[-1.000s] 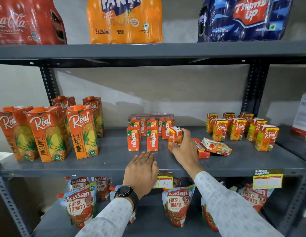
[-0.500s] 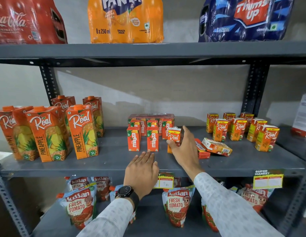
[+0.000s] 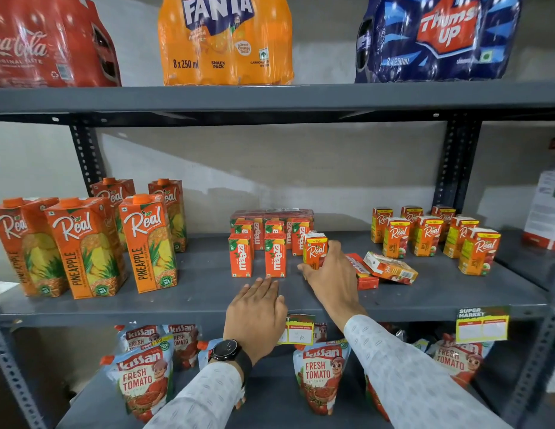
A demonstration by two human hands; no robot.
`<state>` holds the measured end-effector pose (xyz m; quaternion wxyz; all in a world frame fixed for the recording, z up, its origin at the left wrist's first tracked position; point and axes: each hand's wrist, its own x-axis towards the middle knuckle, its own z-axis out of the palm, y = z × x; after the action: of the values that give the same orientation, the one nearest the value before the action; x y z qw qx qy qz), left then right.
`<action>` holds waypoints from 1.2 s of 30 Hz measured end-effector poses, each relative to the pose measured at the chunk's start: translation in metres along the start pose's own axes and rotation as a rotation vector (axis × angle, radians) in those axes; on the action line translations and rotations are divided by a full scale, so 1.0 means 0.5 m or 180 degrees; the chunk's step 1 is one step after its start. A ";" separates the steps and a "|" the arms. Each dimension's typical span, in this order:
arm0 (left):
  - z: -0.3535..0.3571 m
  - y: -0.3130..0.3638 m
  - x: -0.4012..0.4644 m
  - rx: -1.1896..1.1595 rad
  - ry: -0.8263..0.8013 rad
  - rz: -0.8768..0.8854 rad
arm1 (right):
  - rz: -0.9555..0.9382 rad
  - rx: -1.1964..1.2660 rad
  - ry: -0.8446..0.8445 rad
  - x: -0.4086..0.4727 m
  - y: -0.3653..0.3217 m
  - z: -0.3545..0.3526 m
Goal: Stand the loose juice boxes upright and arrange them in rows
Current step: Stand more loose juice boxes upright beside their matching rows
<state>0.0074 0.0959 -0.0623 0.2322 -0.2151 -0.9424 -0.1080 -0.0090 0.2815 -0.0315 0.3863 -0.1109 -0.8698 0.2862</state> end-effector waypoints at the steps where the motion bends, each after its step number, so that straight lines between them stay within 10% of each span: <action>1: -0.001 0.000 -0.001 0.0004 0.0009 -0.0001 | 0.0025 0.0020 -0.0009 -0.001 -0.001 -0.002; 17: -0.018 0.009 -0.007 -0.0017 -0.0075 0.0028 | 0.0125 0.0449 0.1231 0.086 0.069 -0.238; 36: -0.014 0.007 -0.004 0.0017 -0.0146 -0.0002 | 0.1192 -0.0232 0.0998 0.077 0.304 -0.289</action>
<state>0.0133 0.0960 -0.0566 0.2111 -0.2166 -0.9478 -0.1006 0.0669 0.4804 -0.0188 0.4525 -0.3271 -0.7733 0.3005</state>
